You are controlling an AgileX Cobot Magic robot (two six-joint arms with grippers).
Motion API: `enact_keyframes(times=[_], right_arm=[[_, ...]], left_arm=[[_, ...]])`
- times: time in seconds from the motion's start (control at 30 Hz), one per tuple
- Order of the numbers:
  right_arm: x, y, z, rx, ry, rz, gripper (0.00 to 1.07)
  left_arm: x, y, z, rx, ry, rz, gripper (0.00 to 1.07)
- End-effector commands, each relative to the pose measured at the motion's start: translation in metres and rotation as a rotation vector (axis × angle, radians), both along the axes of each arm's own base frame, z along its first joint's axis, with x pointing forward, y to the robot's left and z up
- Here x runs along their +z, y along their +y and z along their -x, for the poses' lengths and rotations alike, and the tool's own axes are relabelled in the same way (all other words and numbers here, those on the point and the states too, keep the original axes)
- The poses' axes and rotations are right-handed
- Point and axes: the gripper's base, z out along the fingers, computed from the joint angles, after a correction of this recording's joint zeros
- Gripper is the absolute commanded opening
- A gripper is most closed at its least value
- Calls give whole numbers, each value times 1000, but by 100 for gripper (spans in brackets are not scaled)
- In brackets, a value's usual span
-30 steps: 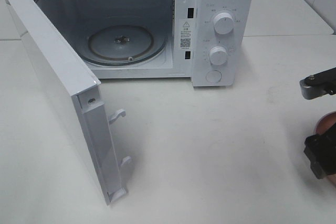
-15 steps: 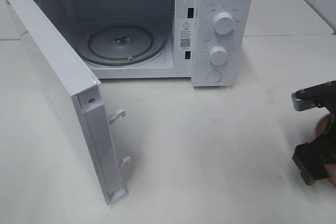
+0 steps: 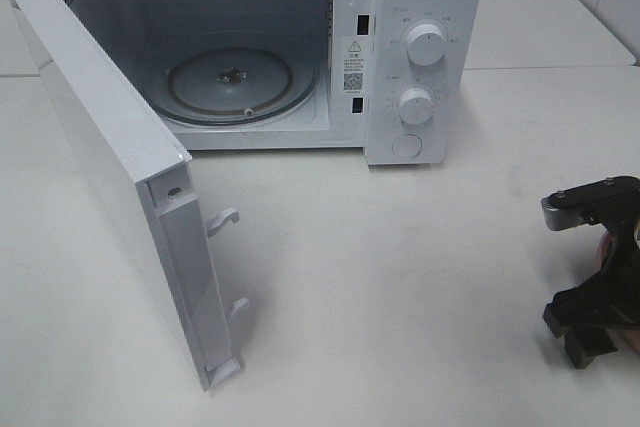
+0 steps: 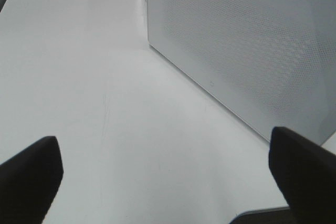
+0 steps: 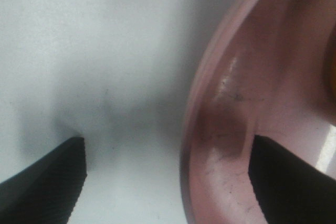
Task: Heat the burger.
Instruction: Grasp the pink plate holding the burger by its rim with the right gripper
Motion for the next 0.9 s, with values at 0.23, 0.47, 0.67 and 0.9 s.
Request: enact_keyframes(times=[0.23,0.47,0.67,0.9], right_arm=[[-12,0,0,-8,39,-3,70],[-12,0,1,-25,36,-3,32],[-12,-1,1,-20,41,2,0],[-8,0,-1,-19,47,12,0]], left_arm=[[1,0,2,3,-28,9,100],[1,0,2,3,-28,9,100],[1,0,2,3,-28,9,100],[1,0,2,3,-28,9,100]])
